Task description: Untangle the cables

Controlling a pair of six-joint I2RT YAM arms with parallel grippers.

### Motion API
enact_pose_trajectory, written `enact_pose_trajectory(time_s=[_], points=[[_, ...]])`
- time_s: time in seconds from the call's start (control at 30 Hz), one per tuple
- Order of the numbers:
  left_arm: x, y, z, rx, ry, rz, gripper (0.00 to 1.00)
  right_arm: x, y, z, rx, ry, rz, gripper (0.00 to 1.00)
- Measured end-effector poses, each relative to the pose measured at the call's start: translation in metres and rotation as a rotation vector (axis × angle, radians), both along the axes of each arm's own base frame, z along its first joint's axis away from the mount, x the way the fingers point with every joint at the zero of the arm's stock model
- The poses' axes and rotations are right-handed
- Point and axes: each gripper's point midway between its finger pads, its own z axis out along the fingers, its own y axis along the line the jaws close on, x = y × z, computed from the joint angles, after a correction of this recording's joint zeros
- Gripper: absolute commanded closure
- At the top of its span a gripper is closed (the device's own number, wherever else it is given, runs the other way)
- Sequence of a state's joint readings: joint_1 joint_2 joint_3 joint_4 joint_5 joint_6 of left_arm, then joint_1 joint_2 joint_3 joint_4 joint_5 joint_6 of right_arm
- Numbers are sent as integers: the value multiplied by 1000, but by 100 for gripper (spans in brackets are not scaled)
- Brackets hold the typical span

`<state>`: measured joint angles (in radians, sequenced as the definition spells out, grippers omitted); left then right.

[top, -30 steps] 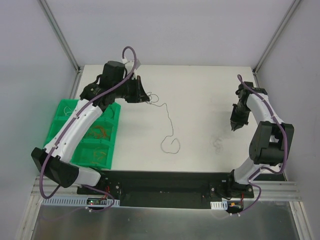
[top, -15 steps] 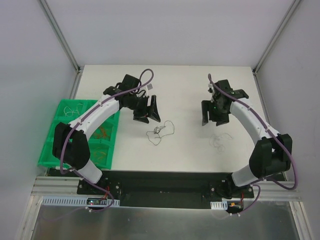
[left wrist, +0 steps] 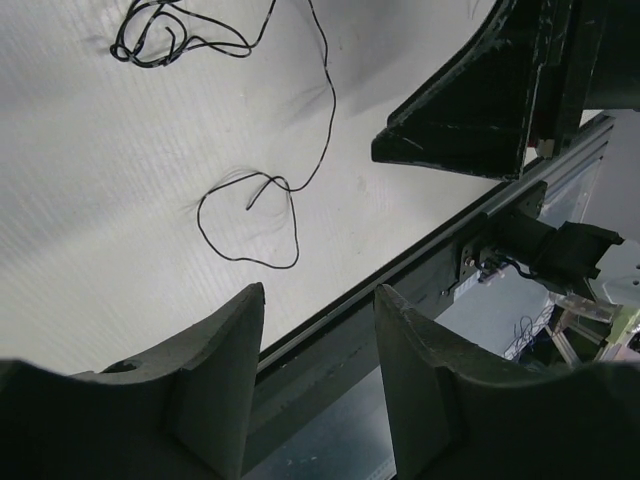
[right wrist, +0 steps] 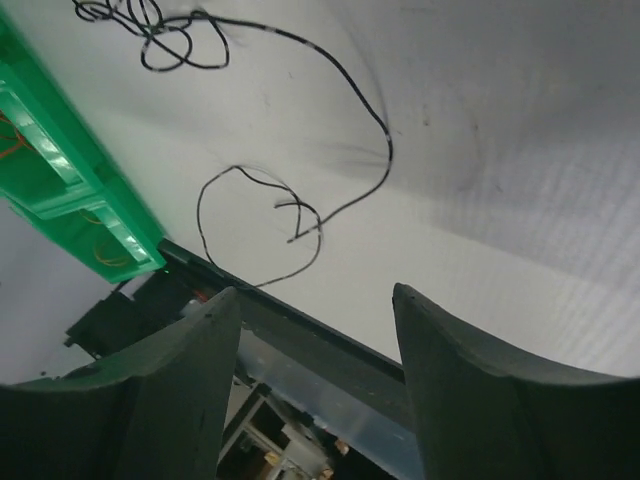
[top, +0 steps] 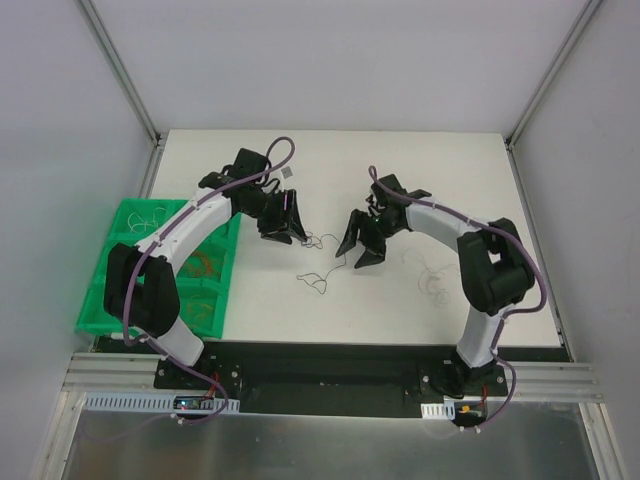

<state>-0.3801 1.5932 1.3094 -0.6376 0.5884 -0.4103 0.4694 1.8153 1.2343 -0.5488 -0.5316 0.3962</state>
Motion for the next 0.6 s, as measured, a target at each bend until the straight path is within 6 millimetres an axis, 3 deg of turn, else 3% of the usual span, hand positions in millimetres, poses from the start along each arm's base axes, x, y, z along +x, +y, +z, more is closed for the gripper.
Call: enact_pose_trajectory(time_s=[0.1, 0.23, 0.6], points=[[2, 2, -3, 19, -3, 10, 54, 12, 21, -3, 23, 73, -104, 46], [2, 6, -5, 35, -16, 21, 53, 30, 40, -2, 40, 139, -230, 47], [-24, 21, -18, 74, 1, 34, 48, 65, 59, -25, -18, 228, -419, 47]])
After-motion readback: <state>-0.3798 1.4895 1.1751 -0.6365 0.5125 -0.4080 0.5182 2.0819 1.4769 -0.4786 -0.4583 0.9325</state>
